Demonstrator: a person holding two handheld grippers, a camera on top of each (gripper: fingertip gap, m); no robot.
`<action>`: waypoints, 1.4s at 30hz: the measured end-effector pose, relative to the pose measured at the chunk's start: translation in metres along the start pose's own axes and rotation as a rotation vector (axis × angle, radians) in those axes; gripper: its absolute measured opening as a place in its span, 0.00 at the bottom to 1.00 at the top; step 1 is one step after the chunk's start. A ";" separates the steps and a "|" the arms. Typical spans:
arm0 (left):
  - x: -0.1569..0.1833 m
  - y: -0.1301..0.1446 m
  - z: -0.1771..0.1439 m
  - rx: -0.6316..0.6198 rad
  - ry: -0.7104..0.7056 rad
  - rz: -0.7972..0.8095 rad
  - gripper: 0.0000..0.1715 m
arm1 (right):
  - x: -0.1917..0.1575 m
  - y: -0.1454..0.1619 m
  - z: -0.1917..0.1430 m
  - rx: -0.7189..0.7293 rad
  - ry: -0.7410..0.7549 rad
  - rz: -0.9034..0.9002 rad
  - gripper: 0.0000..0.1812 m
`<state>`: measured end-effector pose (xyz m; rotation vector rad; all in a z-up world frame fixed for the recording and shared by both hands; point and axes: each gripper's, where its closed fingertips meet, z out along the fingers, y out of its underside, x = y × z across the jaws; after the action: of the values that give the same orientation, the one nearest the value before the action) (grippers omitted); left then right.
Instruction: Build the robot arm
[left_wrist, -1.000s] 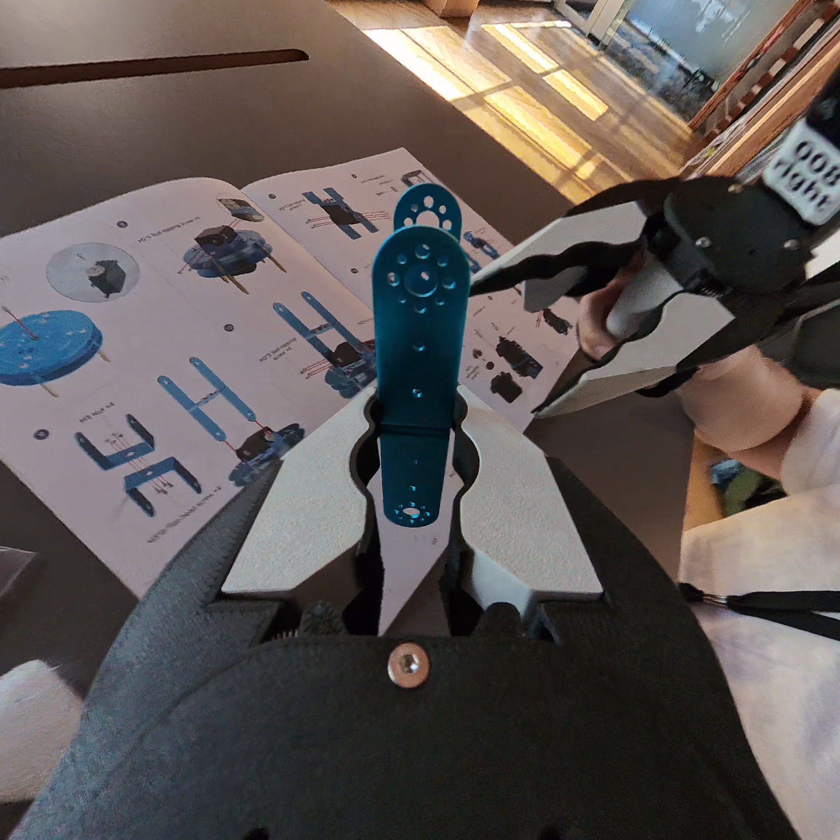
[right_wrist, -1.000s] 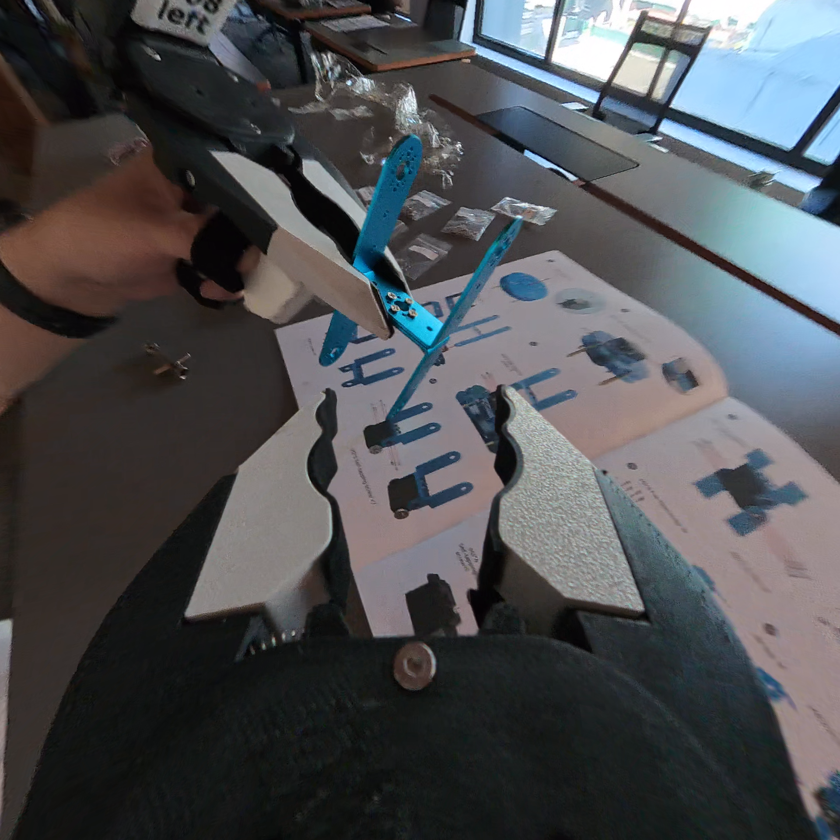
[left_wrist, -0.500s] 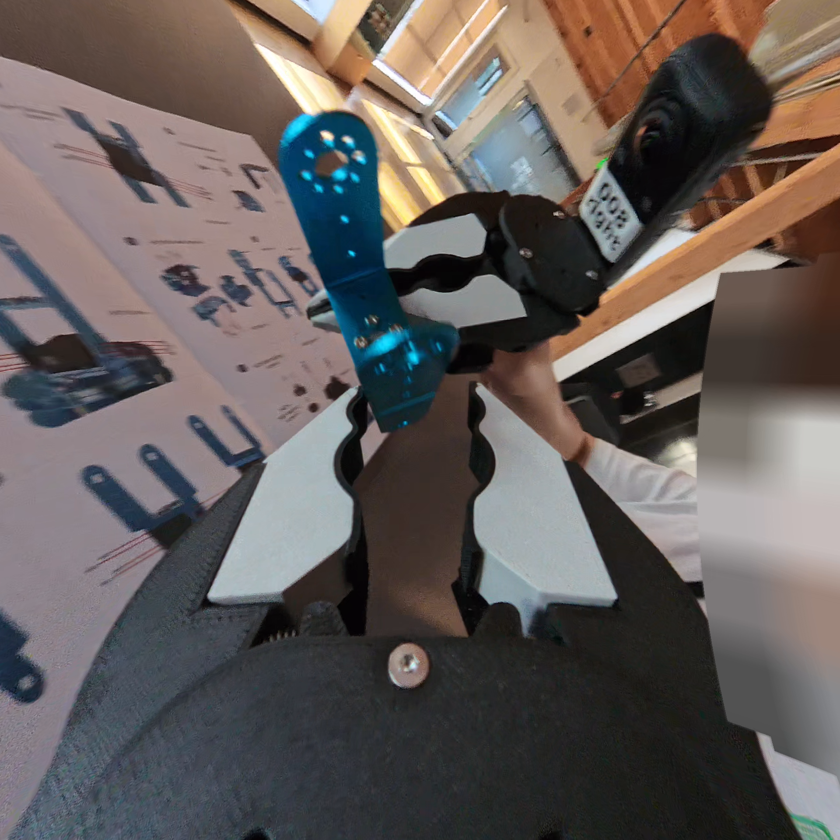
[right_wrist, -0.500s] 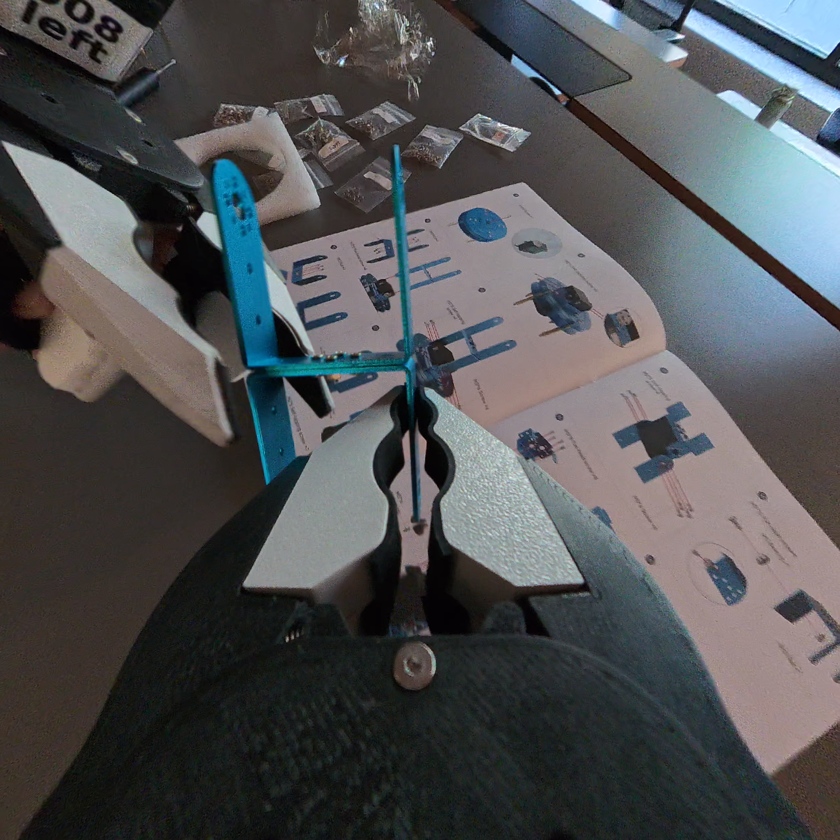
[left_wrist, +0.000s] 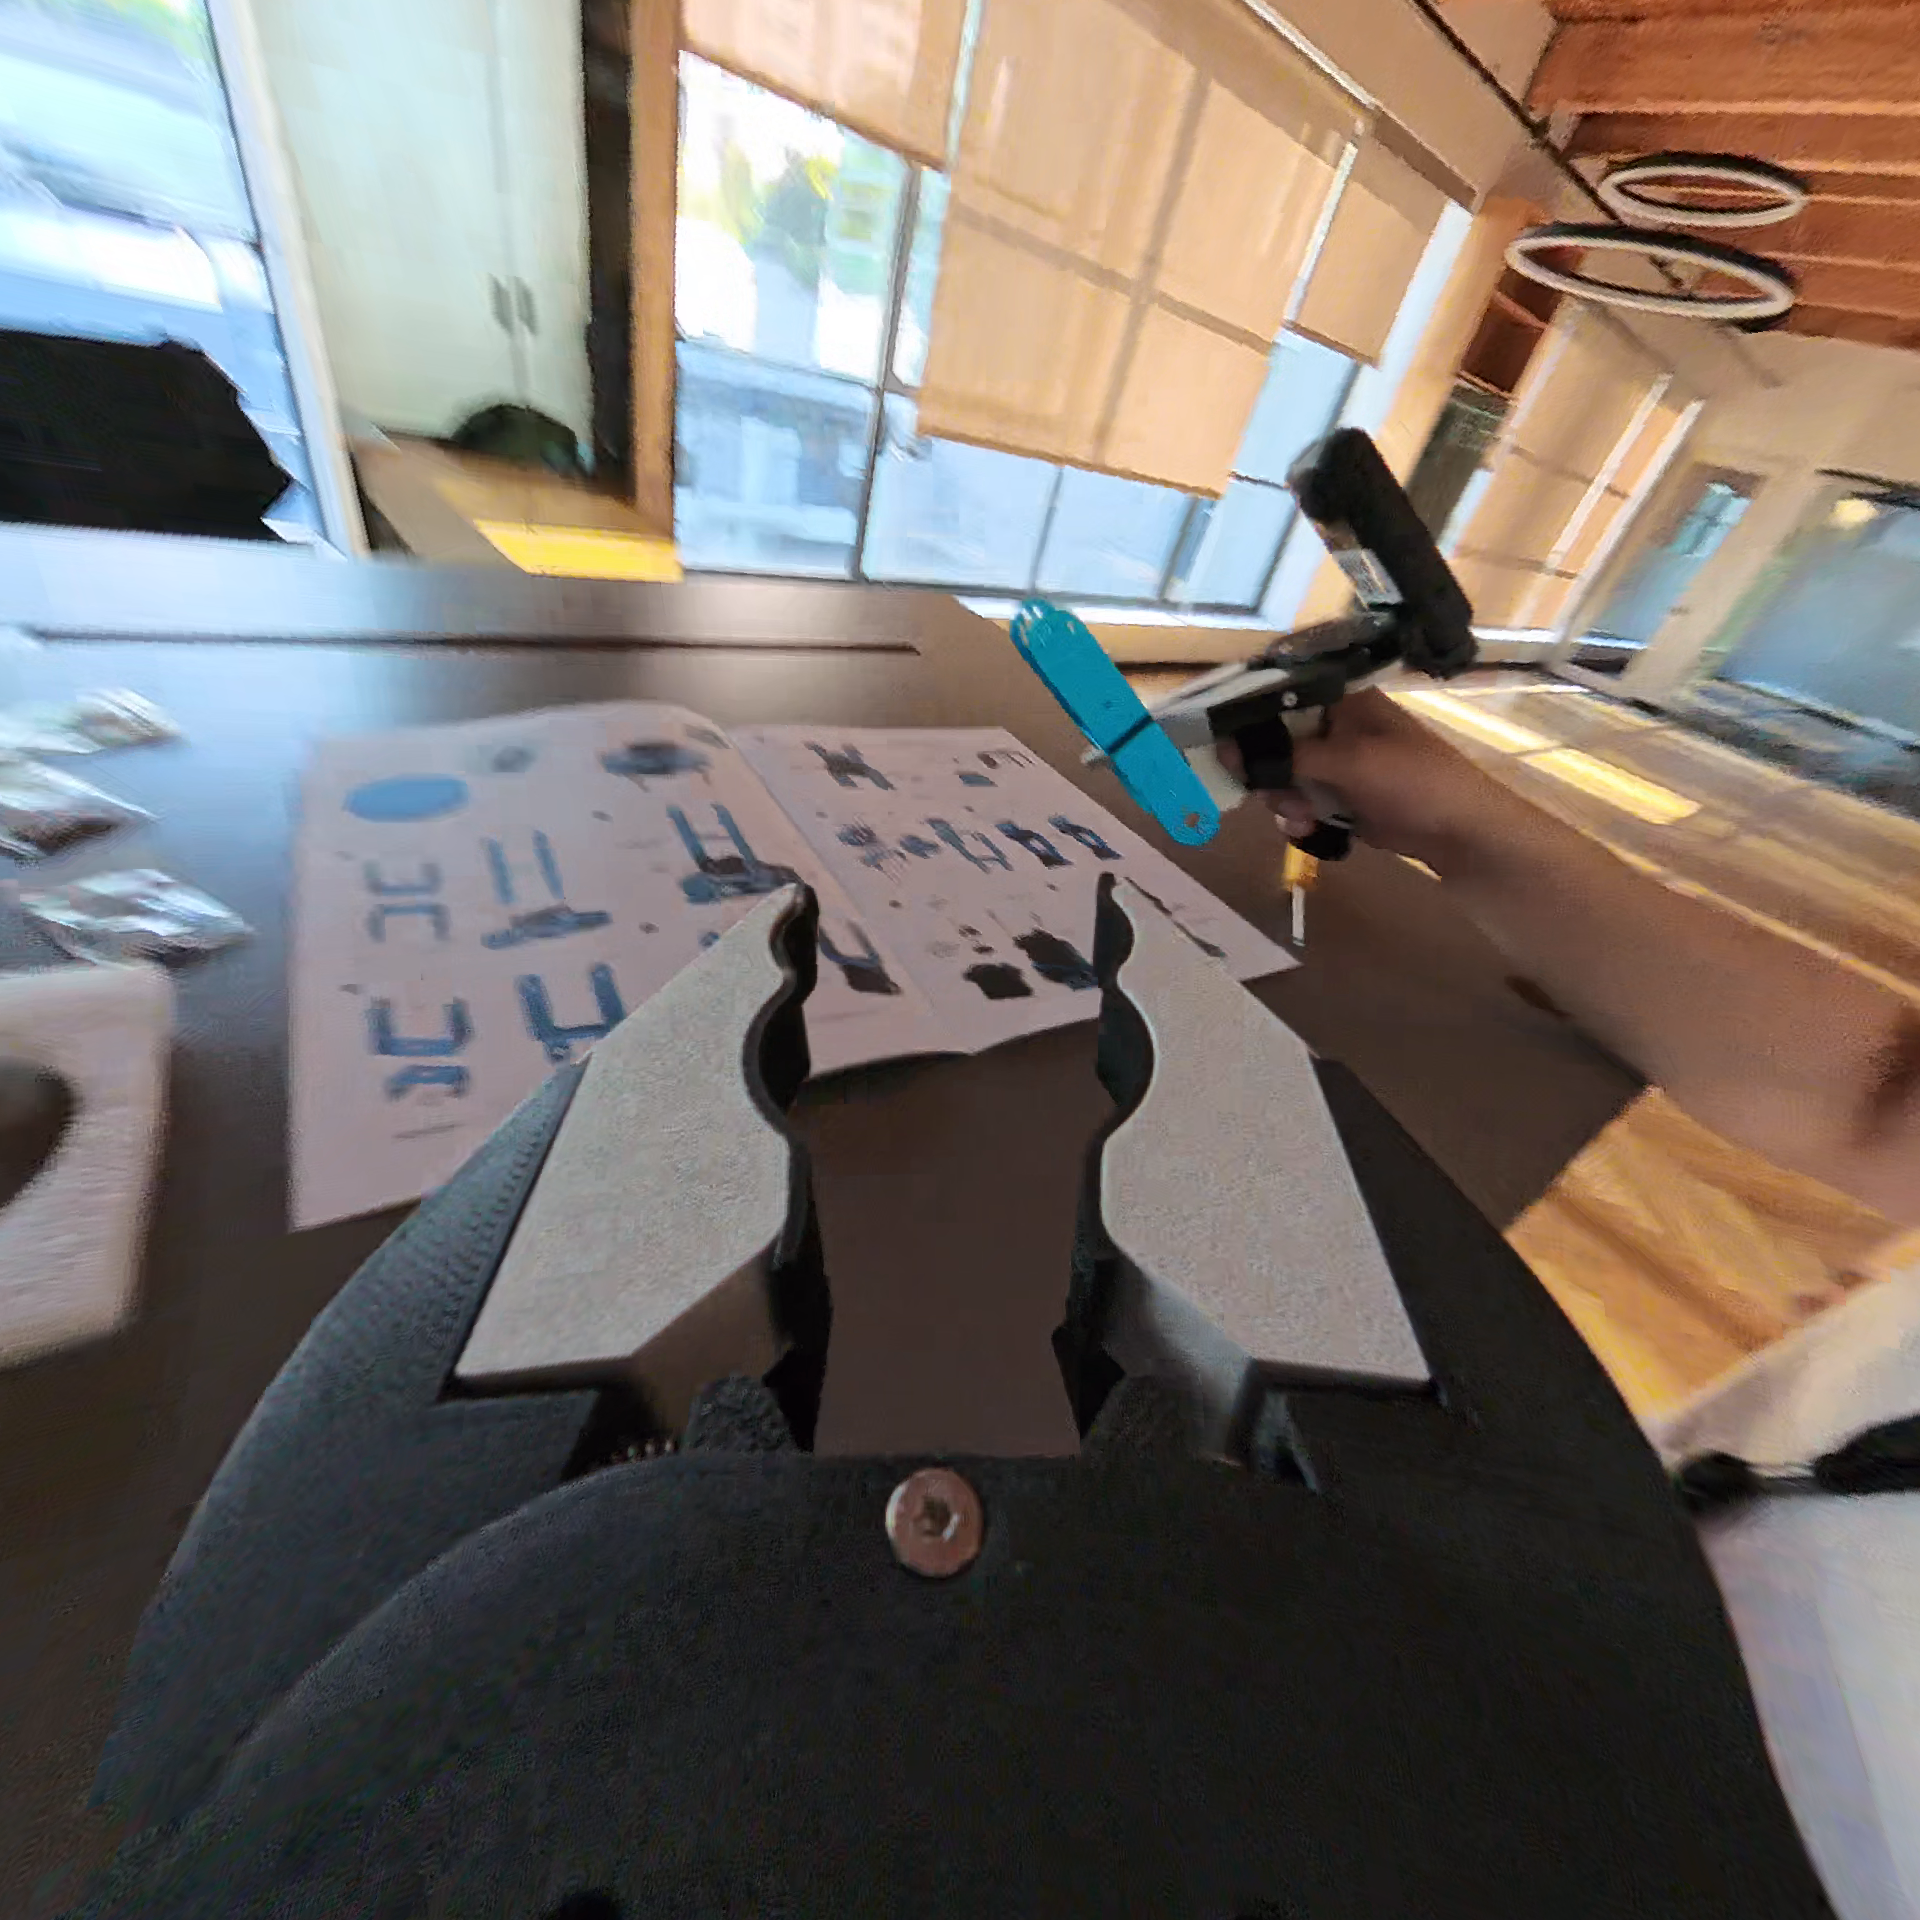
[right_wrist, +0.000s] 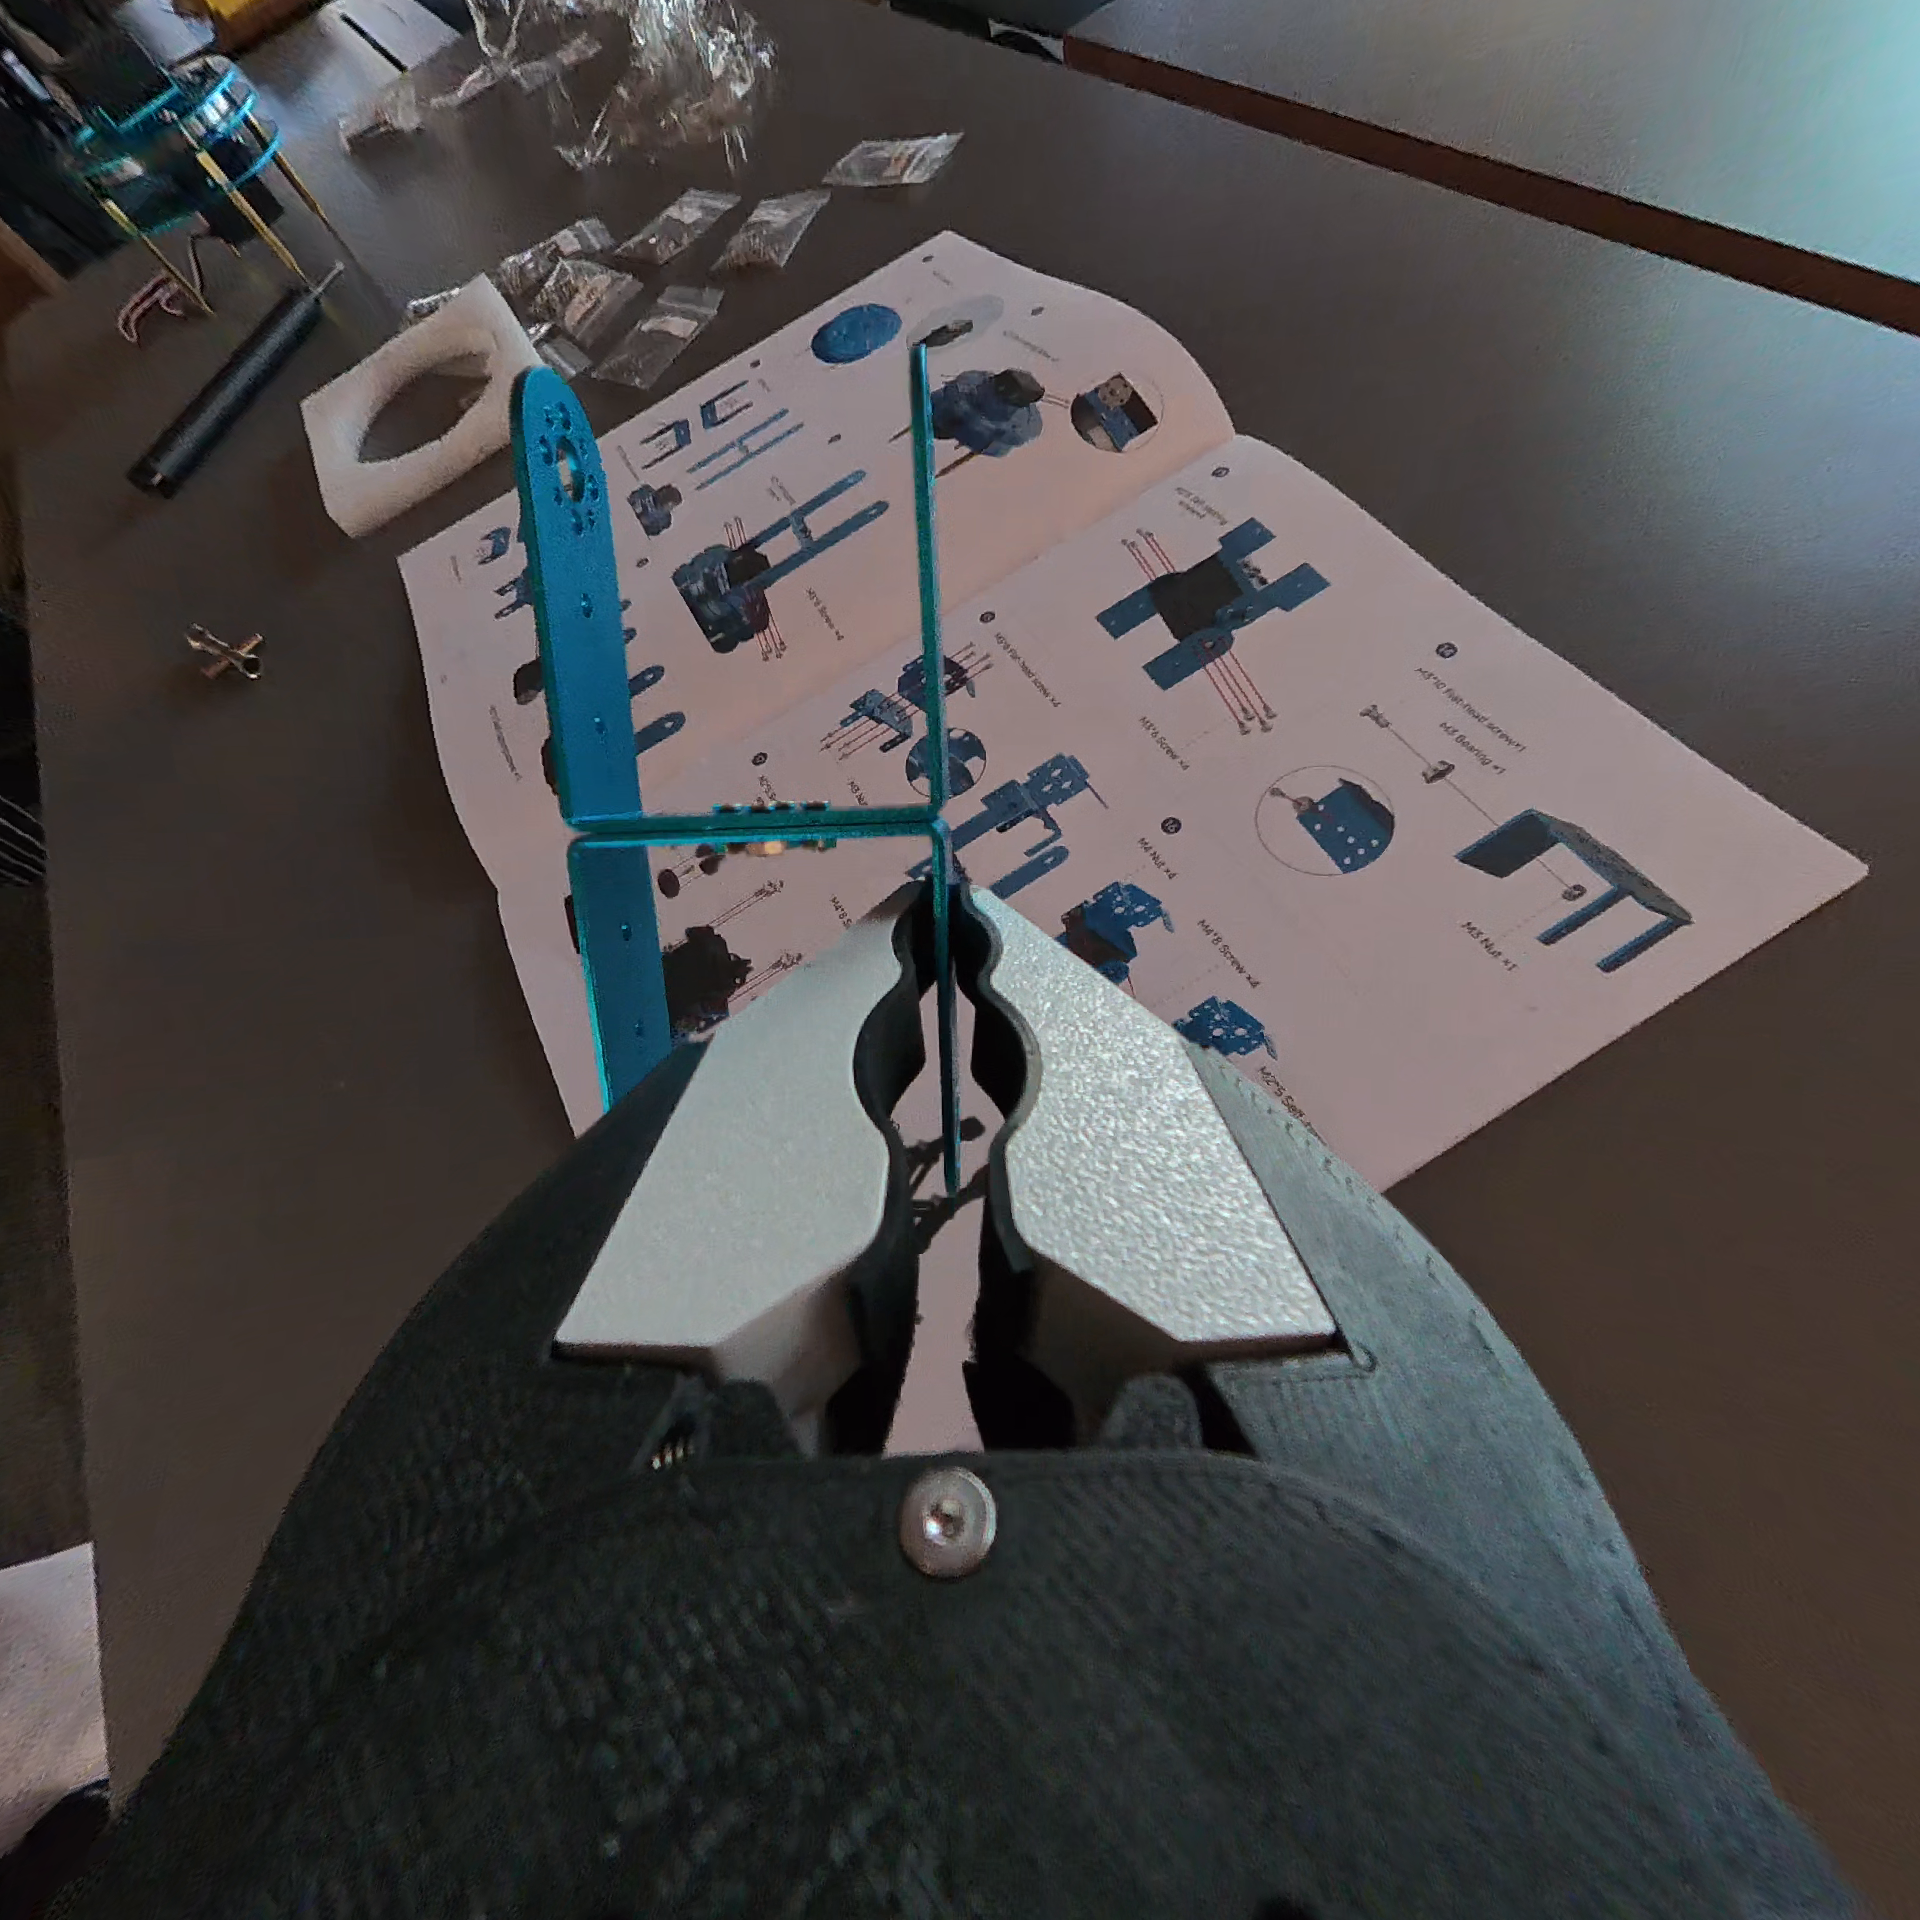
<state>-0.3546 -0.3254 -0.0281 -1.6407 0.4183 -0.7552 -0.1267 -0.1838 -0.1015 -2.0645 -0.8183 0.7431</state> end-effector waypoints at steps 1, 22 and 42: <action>-0.004 -0.010 -0.010 0.056 -0.058 0.074 0.33 | 0.000 0.001 0.002 -0.002 0.007 -0.002 0.00; -0.185 -0.052 0.039 -0.302 0.061 0.370 0.34 | 0.060 0.020 0.021 -0.220 0.435 0.285 0.01; -0.237 -0.001 0.056 -0.393 -0.010 0.220 0.22 | 0.091 0.031 0.023 -0.213 0.524 0.447 0.01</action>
<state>-0.4879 -0.1312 -0.0883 -1.9215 0.7638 -0.5198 -0.0777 -0.1206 -0.1589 -2.5124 -0.1443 0.3112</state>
